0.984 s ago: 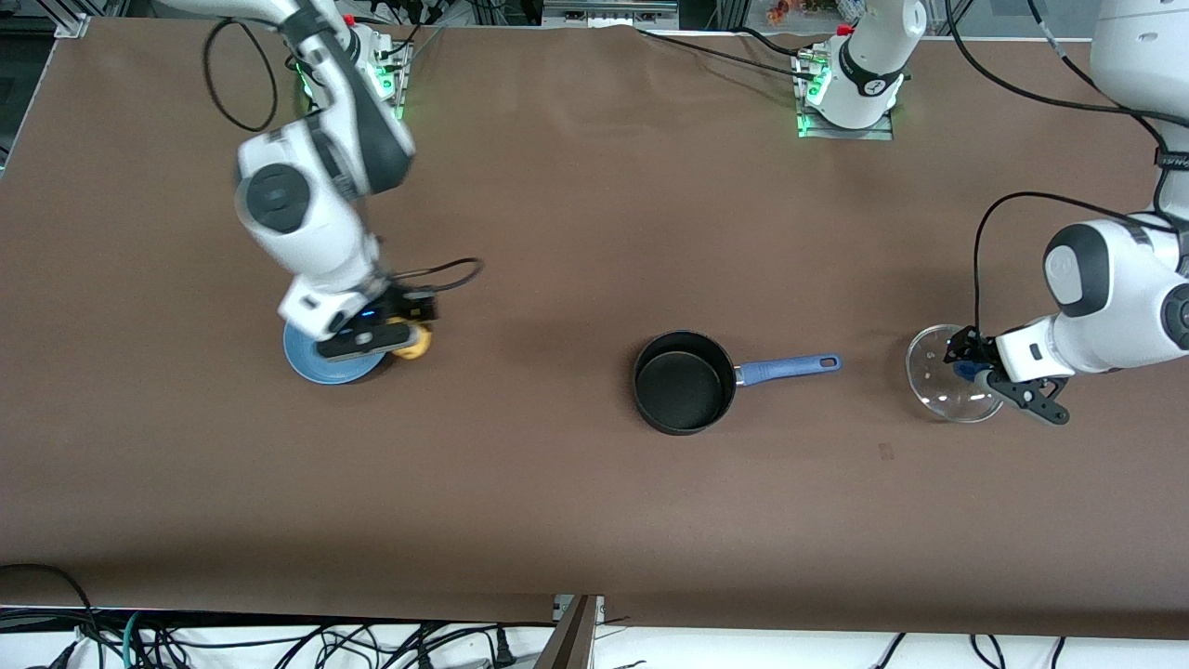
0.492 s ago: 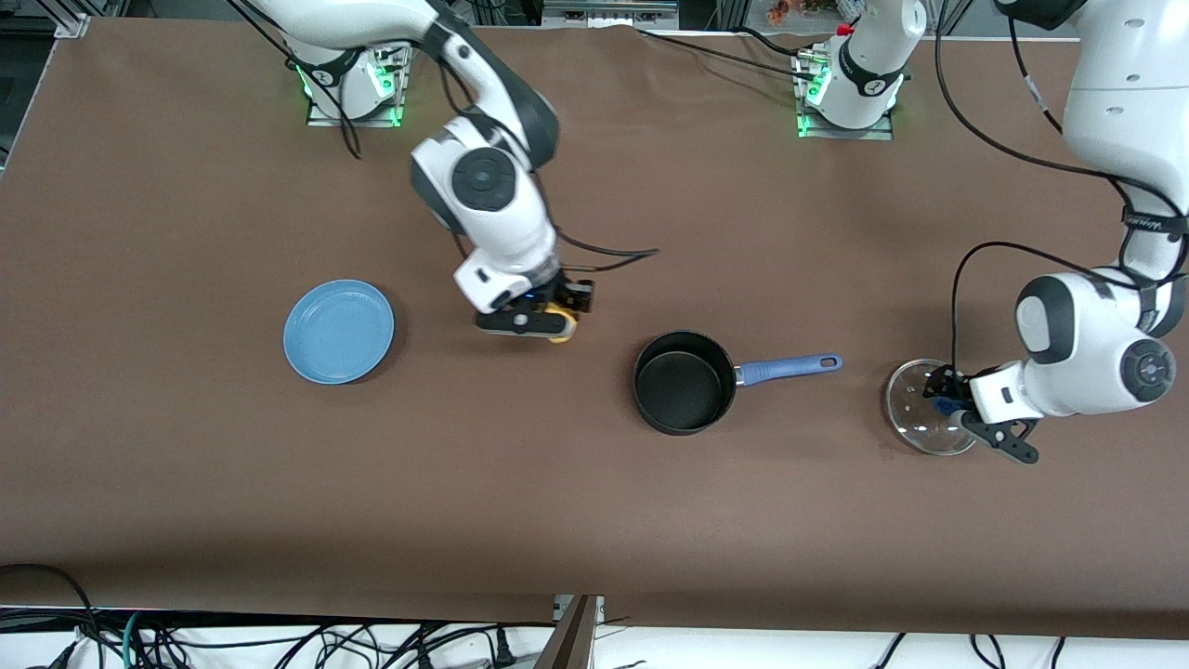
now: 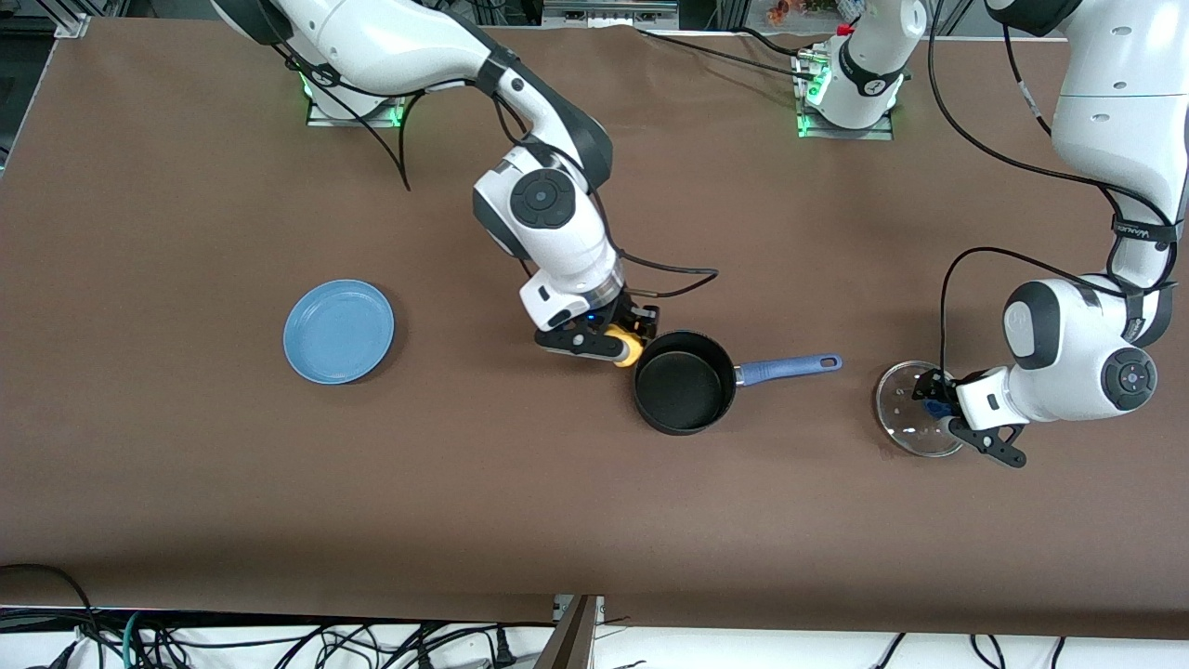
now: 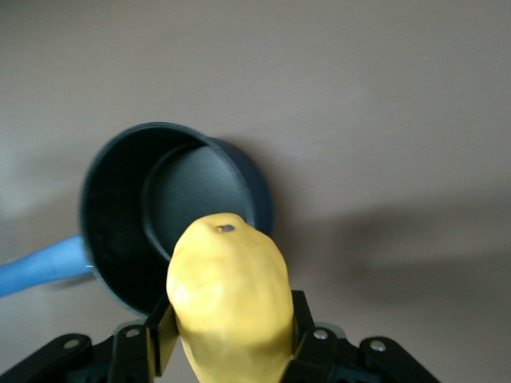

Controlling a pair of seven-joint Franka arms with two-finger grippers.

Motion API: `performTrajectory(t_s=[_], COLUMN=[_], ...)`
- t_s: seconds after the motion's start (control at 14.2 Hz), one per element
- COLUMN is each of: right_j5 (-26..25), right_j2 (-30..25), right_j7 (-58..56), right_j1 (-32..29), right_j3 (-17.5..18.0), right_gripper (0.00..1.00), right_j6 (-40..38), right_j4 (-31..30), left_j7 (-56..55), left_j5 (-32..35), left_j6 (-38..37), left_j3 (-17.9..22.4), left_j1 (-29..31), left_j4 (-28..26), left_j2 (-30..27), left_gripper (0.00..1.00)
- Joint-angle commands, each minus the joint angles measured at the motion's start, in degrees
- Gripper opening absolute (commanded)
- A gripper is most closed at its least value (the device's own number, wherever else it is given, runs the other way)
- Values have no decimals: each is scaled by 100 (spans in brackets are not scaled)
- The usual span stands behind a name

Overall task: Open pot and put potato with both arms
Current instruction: 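Lower the potato with the right gripper while the left gripper releases the lid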

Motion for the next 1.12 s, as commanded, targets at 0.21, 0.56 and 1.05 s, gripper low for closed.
performTrajectory(t_s=[0.21,0.56,1.05], right_j5=[-42,2,11], right_j2=[685,1045,1274], right_j7=[717,754,938], right_j1=[341,342,377], right_j3=[-34,-25,-25], right_gripper=[24,24,65], right_j6=[1108,2049,2411], right_j4=[545,580,580], left_j7=[-252,-953,-2544], left_j5=[55,63,142], left_j6=[-611,-1137,-3148], left_j3=[-44,-246,-729], left_j1=[10,1,-8], left_j4=[91,91,722], left_j2=[-412,-1412,-2855], left_gripper=[100,100,100])
